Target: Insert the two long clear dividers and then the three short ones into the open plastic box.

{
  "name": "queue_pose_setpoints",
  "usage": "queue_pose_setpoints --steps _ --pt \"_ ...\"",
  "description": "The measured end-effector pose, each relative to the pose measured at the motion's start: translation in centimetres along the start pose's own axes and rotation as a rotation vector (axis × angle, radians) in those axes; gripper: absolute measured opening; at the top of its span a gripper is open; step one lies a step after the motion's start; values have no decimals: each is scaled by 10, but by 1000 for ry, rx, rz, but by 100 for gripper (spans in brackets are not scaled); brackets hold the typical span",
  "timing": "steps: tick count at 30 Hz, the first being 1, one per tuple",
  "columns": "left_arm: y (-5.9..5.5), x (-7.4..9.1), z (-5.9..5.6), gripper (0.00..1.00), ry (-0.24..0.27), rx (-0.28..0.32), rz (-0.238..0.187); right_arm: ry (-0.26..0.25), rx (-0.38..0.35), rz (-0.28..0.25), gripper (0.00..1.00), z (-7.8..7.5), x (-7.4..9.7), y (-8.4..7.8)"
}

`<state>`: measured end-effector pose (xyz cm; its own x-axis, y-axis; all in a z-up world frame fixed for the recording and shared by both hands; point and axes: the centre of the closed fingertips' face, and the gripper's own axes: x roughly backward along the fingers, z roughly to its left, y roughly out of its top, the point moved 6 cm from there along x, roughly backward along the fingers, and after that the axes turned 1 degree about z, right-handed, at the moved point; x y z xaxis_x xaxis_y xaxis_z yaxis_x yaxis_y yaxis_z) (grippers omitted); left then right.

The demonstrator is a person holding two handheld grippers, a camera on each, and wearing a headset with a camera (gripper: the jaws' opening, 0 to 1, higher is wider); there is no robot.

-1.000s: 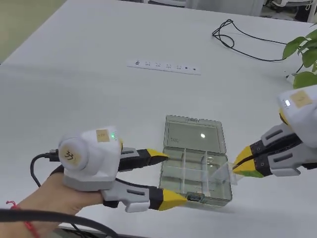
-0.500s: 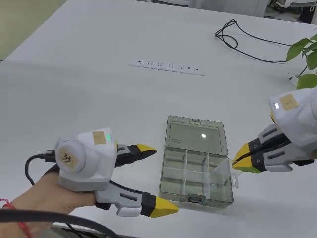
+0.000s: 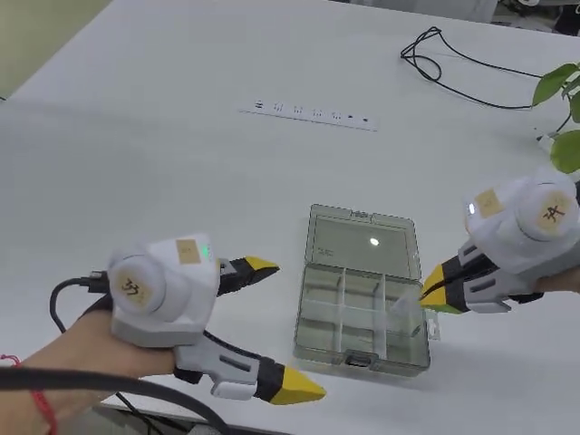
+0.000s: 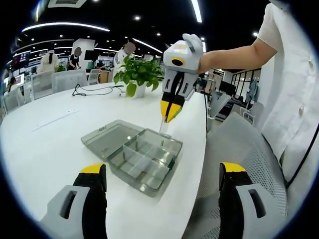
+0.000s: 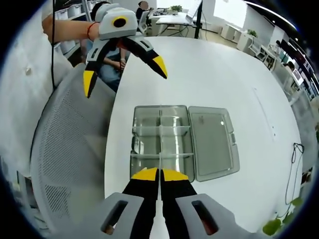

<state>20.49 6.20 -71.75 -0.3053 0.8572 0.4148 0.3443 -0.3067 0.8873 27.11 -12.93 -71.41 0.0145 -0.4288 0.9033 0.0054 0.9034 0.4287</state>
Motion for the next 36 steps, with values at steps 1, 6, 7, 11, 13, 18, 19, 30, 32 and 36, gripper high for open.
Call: queue_pose_setpoints --steps 1,6,7,11,13,18,19,30,32,36 --pt "0 0 0 96 0 1 0 -1 1 4 3 0 -1 0" --pt "-2 -1 -1 96 -2 7 2 8 -9 3 3 -3 -5 -1" --pt "-3 -1 -1 96 -1 8 1 9 -10 4 3 -3 -5 -1" --pt "-4 -1 -1 97 1 15 -1 11 -13 7 3 -3 -6 0" --pt "-5 -1 -1 98 4 19 -3 11 -22 2 3 -6 -4 -1" --pt "-6 -2 -1 97 4 23 -2 20 -27 2 3 -5 -4 -1" --pt "-5 -2 -1 97 3 22 -5 20 -25 3 3 -5 -4 -1" --pt "-5 -2 -1 96 1 22 -10 17 -9 20 3 1 -2 4" --pt "-5 -1 -2 96 1 20 -13 15 6 33 3 3 -3 3" --pt "-5 -1 -1 96 3 22 -12 12 5 31 3 3 -3 6"
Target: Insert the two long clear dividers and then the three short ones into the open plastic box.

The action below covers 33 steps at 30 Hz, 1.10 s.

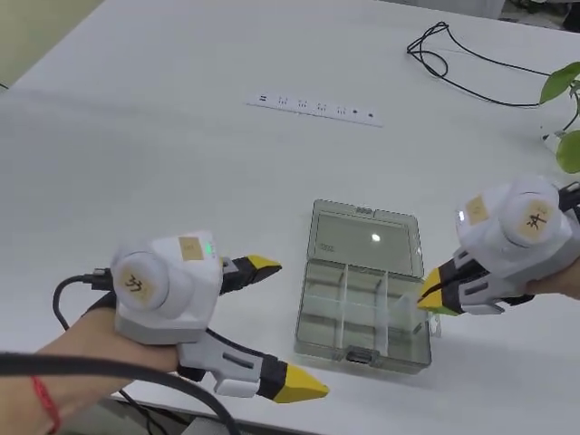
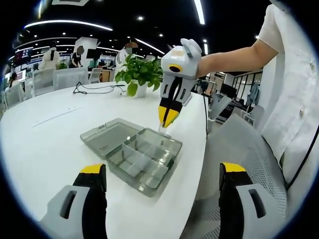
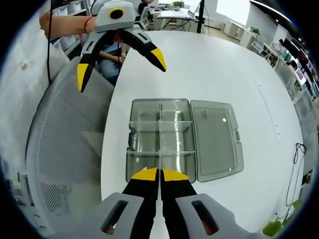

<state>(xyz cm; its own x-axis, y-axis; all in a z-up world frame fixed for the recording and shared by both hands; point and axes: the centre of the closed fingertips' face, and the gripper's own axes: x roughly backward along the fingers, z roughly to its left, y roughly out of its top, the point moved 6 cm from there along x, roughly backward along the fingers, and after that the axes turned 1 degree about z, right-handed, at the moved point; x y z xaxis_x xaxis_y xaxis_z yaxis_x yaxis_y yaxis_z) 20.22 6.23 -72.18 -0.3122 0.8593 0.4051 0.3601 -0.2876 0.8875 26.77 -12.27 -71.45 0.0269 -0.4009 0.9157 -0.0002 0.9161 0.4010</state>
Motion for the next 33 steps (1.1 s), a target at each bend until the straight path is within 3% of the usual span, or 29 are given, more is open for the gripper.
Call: queue_pose_setpoints --steps 5,10,21,33 --pt "0 0 -1 96 -2 -1 2 13 -6 4 3 -3 -8 -5" --pt "1 0 -1 96 -3 2 -4 27 -28 -28 3 -5 -7 -8" --pt "2 -2 -1 96 -6 2 -9 6 18 -52 3 -1 -7 -7" --pt "2 -2 -2 96 -7 4 -8 7 9 -64 3 -1 -18 -9"
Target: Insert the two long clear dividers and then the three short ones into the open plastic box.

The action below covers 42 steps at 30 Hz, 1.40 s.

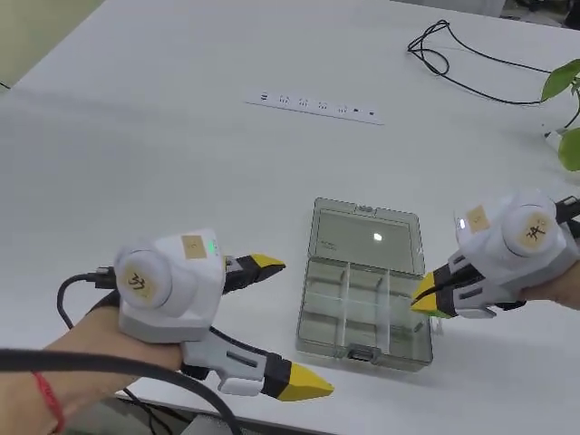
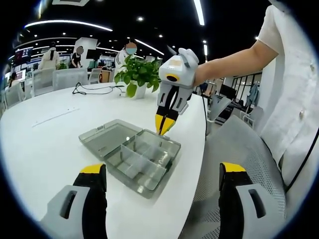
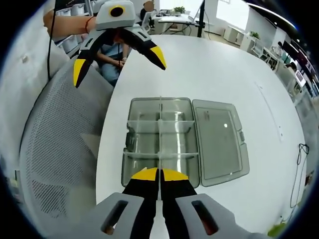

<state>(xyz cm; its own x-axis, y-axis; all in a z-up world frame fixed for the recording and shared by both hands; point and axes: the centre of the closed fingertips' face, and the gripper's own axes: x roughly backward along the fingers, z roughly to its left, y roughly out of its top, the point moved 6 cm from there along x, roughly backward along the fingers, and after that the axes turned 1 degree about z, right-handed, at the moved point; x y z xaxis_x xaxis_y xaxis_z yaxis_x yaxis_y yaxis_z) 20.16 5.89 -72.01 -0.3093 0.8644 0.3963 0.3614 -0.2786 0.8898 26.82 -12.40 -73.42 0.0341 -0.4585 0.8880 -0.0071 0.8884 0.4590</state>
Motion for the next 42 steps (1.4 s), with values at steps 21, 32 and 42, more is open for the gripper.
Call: queue_pose_setpoints --steps 21,32,42 --pt "-1 3 2 96 7 3 7 -15 3 -5 3 -5 -26 -15" --pt "0 4 3 96 6 -3 9 -24 9 7 3 -5 -28 -16" --pt "0 5 1 96 6 -5 11 -60 -39 -21 9 -9 -19 -14"
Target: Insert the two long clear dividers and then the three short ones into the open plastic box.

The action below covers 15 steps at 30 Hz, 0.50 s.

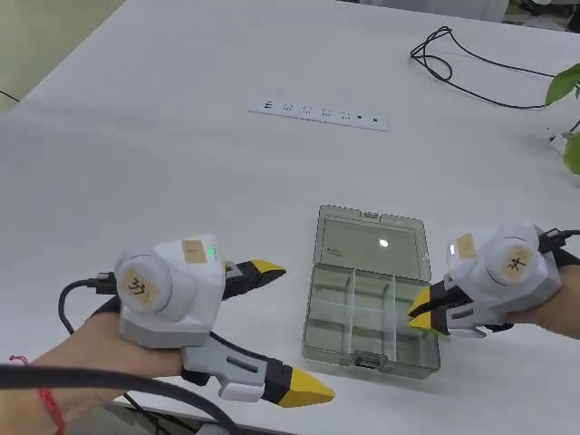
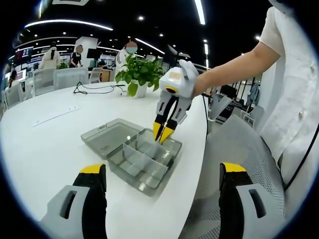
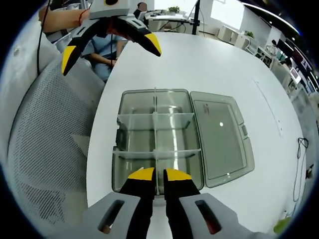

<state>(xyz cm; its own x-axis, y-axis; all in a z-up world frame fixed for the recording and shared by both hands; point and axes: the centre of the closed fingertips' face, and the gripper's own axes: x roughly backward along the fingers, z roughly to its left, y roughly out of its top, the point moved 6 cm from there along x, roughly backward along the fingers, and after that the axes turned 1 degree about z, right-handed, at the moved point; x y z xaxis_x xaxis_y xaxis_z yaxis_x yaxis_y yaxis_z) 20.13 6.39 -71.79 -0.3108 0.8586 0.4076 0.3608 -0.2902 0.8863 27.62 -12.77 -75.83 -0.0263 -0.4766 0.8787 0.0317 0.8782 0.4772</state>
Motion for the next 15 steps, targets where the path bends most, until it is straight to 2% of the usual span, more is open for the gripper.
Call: queue_pose_setpoints --steps 5,11,15 --pt "1 1 0 97 2 2 -1 -23 -35 -41 12 -2 12 1" --pt "1 2 0 98 3 1 -4 -79 -106 -113 15 -4 35 1" --pt "1 3 0 99 4 -1 -3 -99 -137 -142 19 1 46 0"
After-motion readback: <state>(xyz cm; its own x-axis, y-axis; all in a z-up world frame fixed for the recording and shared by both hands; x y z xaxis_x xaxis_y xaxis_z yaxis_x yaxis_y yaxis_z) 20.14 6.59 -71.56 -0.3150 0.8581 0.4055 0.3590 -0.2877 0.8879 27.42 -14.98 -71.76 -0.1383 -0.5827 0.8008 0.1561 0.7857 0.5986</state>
